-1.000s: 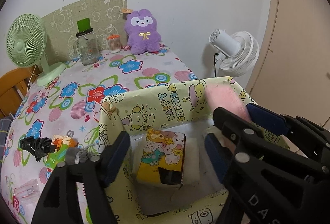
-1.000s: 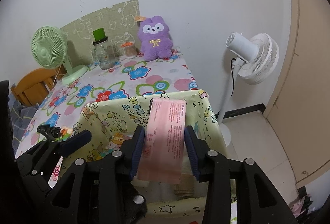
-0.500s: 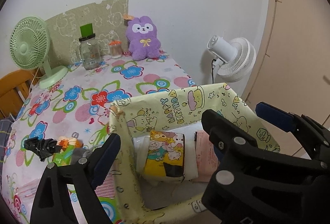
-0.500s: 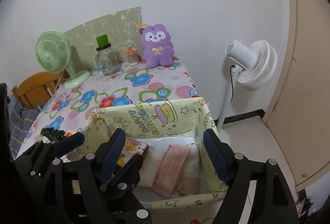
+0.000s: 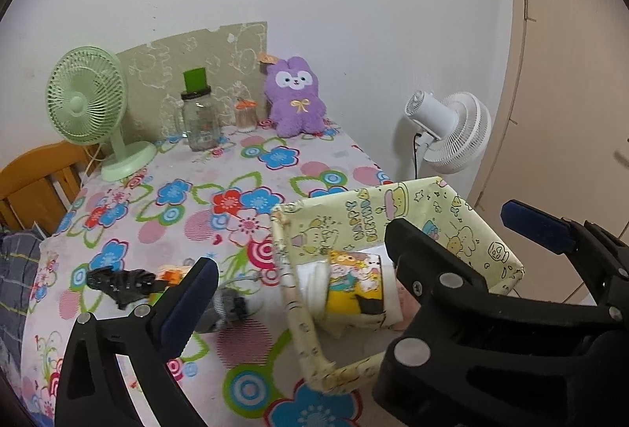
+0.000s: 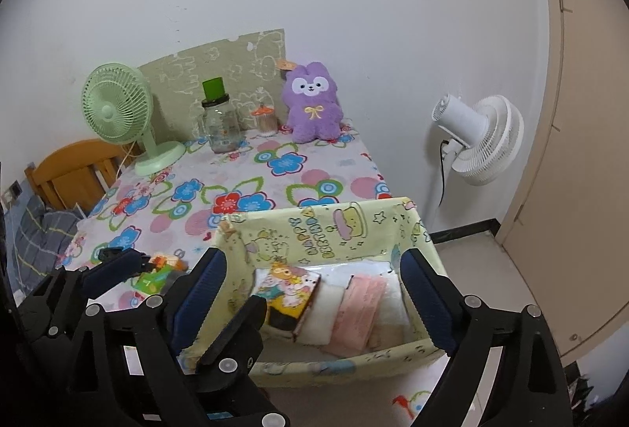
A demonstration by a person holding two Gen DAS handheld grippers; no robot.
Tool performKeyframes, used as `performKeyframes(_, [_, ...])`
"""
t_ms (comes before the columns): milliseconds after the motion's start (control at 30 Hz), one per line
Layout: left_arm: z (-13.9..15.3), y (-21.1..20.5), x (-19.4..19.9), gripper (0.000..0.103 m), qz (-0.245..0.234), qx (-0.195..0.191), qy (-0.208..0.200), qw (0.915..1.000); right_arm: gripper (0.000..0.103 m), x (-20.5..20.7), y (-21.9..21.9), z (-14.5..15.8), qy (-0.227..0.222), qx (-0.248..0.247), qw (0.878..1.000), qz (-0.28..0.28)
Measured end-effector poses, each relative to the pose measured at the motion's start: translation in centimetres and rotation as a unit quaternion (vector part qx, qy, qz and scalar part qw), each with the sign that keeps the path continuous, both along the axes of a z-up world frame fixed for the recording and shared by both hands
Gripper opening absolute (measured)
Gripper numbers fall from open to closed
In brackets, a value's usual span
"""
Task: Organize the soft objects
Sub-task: 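Withdraw both tools from the box back over the table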
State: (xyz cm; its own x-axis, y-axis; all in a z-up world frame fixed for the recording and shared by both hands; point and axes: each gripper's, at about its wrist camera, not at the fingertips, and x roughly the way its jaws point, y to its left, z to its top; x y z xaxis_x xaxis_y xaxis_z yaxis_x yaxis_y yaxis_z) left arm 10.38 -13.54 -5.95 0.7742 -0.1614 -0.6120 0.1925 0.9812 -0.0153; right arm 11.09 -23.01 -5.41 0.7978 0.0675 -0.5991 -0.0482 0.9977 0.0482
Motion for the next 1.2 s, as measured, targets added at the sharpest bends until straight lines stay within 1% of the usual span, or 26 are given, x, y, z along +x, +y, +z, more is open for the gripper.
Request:
performKeyframes(200, [0.9,2.1,-1.4,0.103,0.015,0.003,-0.016,0.9997,0.094,-1.4,2.2,0.8,-0.011,-0.002,1.000,0.001])
performKeyframes(367, [1.5,4.0,-2.3,0.103,0.025,0.008,-0.029,0.9992,0.094,-2.2,4.2,1.4,-0.011,0.004,1.000,0.001])
performKeyframes(600, [2.1,6.6,-3.4,0.103,0.033,0.006,-0.033,0.9989,0.094,-3.2,6.8,1.9,-0.017,-0.001,1.000,0.008])
performKeyframes(800, [2.4,8.6,-4.1,0.103,0.037,0.014,-0.035,0.9986,0.094,-4.0,8.9,2.1,-0.021,0.003,1.000,0.015])
performKeyframes(933, [2.6,9.6,-4.5,0.103,0.042,0.020,-0.039,0.9982,0.095,-4.3,10.2,2.1,-0.022,0.007,0.999,0.024])
performKeyframes(1200, [2.8,11.6,-5.0,0.103,0.050,0.020,-0.043,0.9976,0.095,-4.5,12.1,2.2,-0.025,0.008,0.999,0.042])
